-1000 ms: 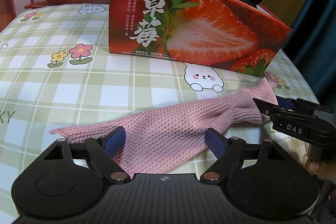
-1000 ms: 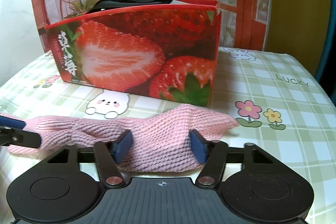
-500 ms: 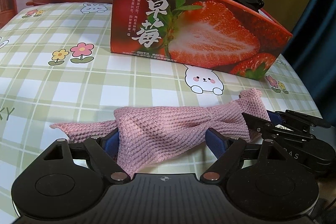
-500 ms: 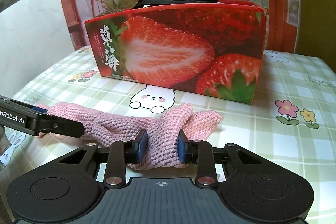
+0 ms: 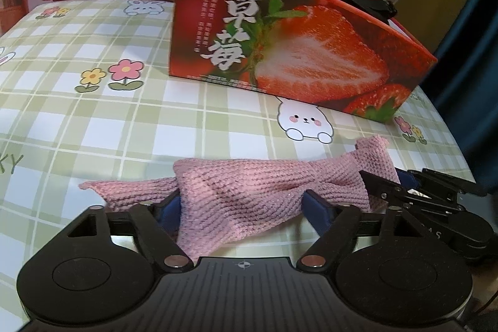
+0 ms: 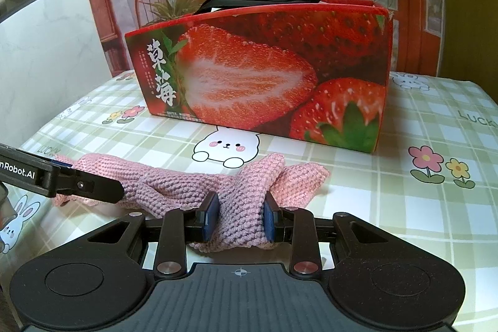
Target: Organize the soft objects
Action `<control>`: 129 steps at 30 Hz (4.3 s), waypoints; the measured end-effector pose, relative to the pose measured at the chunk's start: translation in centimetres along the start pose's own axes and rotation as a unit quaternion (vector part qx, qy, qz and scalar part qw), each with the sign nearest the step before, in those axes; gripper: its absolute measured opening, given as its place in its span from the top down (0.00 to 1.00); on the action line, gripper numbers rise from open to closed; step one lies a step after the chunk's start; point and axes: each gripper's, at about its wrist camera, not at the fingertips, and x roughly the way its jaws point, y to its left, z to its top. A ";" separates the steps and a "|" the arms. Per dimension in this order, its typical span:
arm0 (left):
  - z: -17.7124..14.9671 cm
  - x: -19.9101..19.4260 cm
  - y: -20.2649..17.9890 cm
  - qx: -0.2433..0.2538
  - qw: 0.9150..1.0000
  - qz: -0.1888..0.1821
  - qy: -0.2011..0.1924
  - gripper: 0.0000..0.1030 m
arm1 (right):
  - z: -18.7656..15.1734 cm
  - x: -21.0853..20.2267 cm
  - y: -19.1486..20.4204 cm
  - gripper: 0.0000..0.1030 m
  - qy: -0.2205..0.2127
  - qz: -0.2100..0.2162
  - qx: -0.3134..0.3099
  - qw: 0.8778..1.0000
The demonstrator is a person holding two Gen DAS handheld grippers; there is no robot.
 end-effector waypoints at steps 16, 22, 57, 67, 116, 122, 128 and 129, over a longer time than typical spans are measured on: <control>6.9 -6.9 0.9 0.037 0.991 -0.030 -0.126 0.82 | 5.5 -4.6 1.6 0.87 -0.063 0.040 -0.034 0.997; 12.0 -9.7 -1.4 0.081 0.975 -0.038 -0.201 0.82 | 11.4 -7.6 1.7 0.87 -0.135 0.031 -0.068 0.988; 21.3 6.9 -4.3 0.118 0.992 0.006 -0.045 0.80 | 20.3 11.4 -4.9 0.84 0.113 -0.050 -0.009 0.992; 20.8 0.3 -5.1 0.134 0.982 0.019 -0.131 0.05 | 20.4 6.4 -5.9 0.34 0.017 -0.067 0.033 0.997; 12.4 -25.3 -9.3 0.106 0.934 0.164 -0.298 0.00 | 18.9 -20.9 5.3 0.00 -0.170 -0.097 0.059 0.979; 12.2 -25.1 -8.9 0.100 0.937 0.163 -0.291 0.00 | 18.9 -21.1 5.4 0.00 -0.173 -0.103 0.057 0.978; 12.2 -24.9 -8.7 0.096 0.939 0.165 -0.286 0.00 | 19.0 -21.5 5.6 0.00 -0.178 -0.109 0.047 0.977; 12.2 -24.9 -8.7 0.095 0.939 0.165 -0.285 0.00 | 19.0 -21.5 5.7 0.00 -0.178 -0.109 0.046 0.977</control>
